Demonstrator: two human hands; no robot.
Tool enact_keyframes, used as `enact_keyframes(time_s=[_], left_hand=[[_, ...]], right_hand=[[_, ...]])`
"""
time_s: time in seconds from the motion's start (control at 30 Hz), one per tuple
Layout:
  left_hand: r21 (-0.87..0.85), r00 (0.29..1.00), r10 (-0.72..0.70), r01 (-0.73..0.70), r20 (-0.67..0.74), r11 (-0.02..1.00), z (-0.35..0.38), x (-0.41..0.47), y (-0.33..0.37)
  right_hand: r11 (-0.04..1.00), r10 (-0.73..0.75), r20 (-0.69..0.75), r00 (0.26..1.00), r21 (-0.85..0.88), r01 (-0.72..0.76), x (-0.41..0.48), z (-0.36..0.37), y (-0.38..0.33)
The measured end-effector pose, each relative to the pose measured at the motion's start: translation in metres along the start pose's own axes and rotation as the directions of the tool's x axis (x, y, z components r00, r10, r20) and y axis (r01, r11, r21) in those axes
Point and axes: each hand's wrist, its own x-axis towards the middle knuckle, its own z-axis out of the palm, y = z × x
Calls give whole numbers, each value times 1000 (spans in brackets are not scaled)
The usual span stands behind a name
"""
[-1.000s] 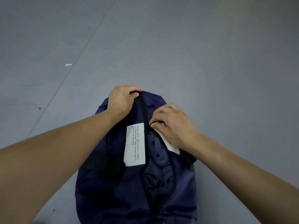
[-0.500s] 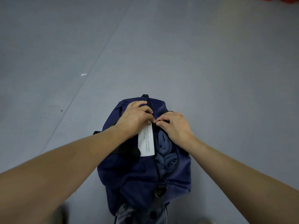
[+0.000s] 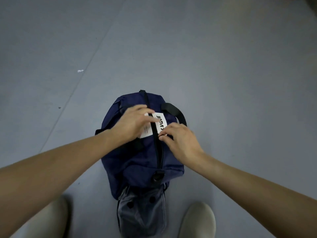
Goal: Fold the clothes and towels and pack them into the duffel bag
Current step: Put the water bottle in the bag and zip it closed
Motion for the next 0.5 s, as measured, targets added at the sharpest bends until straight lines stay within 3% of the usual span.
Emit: enact_keyframes(time_s=[0.1, 0.27, 0.5], left_hand=[[-18, 982, 177, -176, 61, 984, -12, -27, 32], [25, 998, 37, -39, 45, 999, -19, -30, 46], [62, 995, -84, 88, -54, 994, -33, -47, 73]], right_hand=[[1000, 28, -15, 999, 7, -28, -6, -5, -7], [997, -17, -13, 1000, -80, 16, -30, -8, -21], [999, -23, -48, 999, -35, 21, -86, -3, -19]])
